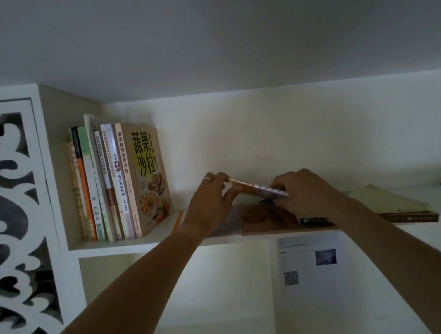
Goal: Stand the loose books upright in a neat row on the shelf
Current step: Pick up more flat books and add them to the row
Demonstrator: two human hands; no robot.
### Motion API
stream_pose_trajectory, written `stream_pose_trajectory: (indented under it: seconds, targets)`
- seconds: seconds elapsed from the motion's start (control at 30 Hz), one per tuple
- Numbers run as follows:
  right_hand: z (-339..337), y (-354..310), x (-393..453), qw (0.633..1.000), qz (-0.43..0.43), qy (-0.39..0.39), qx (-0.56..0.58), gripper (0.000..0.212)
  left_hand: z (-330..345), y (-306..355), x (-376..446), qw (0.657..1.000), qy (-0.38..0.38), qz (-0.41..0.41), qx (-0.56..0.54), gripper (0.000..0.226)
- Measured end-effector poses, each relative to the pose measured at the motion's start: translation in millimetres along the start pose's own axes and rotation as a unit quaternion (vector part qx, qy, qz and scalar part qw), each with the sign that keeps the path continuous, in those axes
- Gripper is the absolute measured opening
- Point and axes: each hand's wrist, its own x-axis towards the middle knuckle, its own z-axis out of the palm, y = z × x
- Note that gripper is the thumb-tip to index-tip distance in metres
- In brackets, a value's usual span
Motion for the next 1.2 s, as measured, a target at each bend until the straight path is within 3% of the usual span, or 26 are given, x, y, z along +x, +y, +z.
stream_pose_trajectory:
  seconds: [0.1,0.17,0.27,0.37,0.43,0.53,0.73,0.8,0.87,0.97,1.03,1.13,1.2]
  targets:
    - [17,-26,7,0.995,0.023,0.089,0.027,0.025,-11,9,-4,0.986,-0.076,-0.12,-0.082,0.052]
    - [24,-46,10,0.988,0.01,0.138,0.069,0.024,-18,20,-6,0.932,-0.124,-0.203,-0.273,0.042]
    - [30,-82,11,0.967,-0.038,0.176,0.182,0.039,-34,28,-8,0.849,-0.087,-0.261,-0.45,0.053]
    - [42,-115,16,0.945,-0.101,0.131,0.281,0.056,-53,18,-6,0.844,-0.019,-0.264,-0.467,0.051]
    - [57,-130,22,0.938,-0.139,0.088,0.305,0.061,-65,0,-5,0.863,0.054,-0.272,-0.421,0.049]
    - [75,-149,26,0.927,-0.174,0.023,0.331,0.071,-81,-37,-11,0.906,0.139,-0.27,-0.296,0.069]
    - [89,-187,41,0.922,-0.14,0.007,0.361,0.095,-101,-44,-12,0.974,0.162,-0.146,-0.068,0.05]
    - [93,-194,48,0.923,-0.137,-0.032,0.358,0.099,-102,-43,-8,0.981,0.162,-0.1,-0.031,0.057]
    - [96,-198,52,0.921,-0.153,-0.067,0.352,0.102,-104,-46,-8,0.984,0.162,-0.08,-0.008,0.073]
    - [98,-198,52,0.912,-0.164,-0.103,0.362,0.105,-108,-48,-15,0.986,0.144,-0.081,0.005,0.069]
    - [97,-198,52,0.916,-0.172,-0.103,0.349,0.103,-108,-50,-21,0.984,0.133,-0.078,0.089,0.073]
    - [99,-200,60,0.927,-0.169,-0.1,0.321,0.108,-110,-67,-23,0.935,0.233,0.009,0.269,0.084]
    - [100,-200,66,0.936,-0.154,-0.108,0.296,0.112,-112,-81,-23,0.917,0.238,-0.002,0.32,0.09]
